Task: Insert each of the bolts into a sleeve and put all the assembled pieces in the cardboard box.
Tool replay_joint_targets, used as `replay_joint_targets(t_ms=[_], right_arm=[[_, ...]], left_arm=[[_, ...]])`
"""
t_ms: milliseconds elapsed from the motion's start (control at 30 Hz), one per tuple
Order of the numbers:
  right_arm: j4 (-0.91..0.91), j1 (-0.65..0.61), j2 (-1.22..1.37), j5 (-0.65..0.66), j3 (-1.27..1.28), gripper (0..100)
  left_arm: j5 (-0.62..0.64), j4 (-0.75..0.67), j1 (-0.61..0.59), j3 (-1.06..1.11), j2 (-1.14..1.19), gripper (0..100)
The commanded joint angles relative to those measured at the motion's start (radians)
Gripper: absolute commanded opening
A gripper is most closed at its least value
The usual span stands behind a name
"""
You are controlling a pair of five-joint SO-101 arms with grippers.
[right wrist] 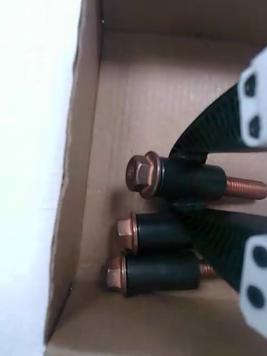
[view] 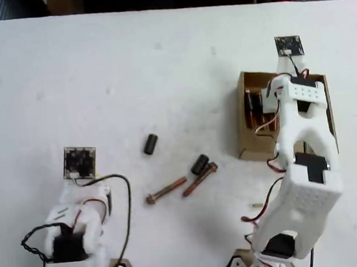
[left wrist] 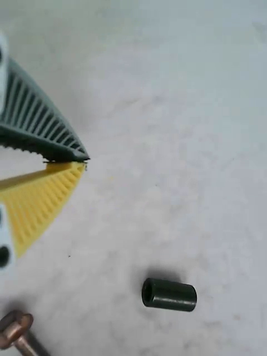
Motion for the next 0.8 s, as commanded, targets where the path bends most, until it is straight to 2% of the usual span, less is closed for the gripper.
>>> replay_joint_targets(t_ms=[0,133,400,767], right_arm=[[-0.019,-0.002,0.002,0.009,-0.068,2.2],[-0.019,-0.005,0.002,0.009,-0.068,3.3],[-0.018,-0.042,-0.016,0.009,-0.068,23.5],[0.285,-0.179,-0.404,0.002,-0.063,17.0]], left_arm=[[-0.009,0.006,-0.001,-0.002,-0.012,2],[-0.009,0.006,-0.001,-0.002,-0.012,2],[-0.009,0.006,-0.001,-0.002,-0.012,2],[-0.009,0.008,-0.005,-0.002,-0.010,2]])
